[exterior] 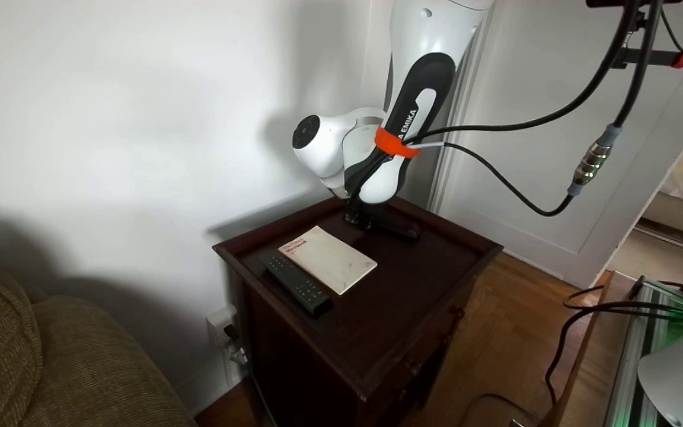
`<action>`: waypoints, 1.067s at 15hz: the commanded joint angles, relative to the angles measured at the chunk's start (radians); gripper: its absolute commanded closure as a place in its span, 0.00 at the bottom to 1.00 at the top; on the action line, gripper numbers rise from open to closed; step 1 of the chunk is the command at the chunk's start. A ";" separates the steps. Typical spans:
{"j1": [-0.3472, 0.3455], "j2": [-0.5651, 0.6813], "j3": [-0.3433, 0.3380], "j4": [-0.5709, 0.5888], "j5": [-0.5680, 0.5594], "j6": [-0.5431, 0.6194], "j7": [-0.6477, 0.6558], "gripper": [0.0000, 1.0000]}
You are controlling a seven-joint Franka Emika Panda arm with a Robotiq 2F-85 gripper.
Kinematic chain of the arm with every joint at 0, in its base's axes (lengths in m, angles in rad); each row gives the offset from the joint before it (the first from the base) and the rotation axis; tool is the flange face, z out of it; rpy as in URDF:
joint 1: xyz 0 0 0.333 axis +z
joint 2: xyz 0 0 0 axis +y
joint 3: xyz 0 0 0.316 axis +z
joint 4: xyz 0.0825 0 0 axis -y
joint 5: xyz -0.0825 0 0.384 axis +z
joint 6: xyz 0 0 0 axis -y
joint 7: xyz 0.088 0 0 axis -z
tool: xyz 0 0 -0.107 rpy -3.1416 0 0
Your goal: Flip the black remote control over
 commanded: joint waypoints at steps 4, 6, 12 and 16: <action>-0.142 -0.072 0.108 -0.042 0.089 0.124 -0.083 0.00; -0.176 -0.108 0.130 -0.076 0.148 0.189 -0.144 0.00; -0.296 -0.234 0.194 -0.195 0.379 0.280 -0.478 0.00; -0.360 -0.313 0.225 -0.251 0.537 0.252 -0.635 0.00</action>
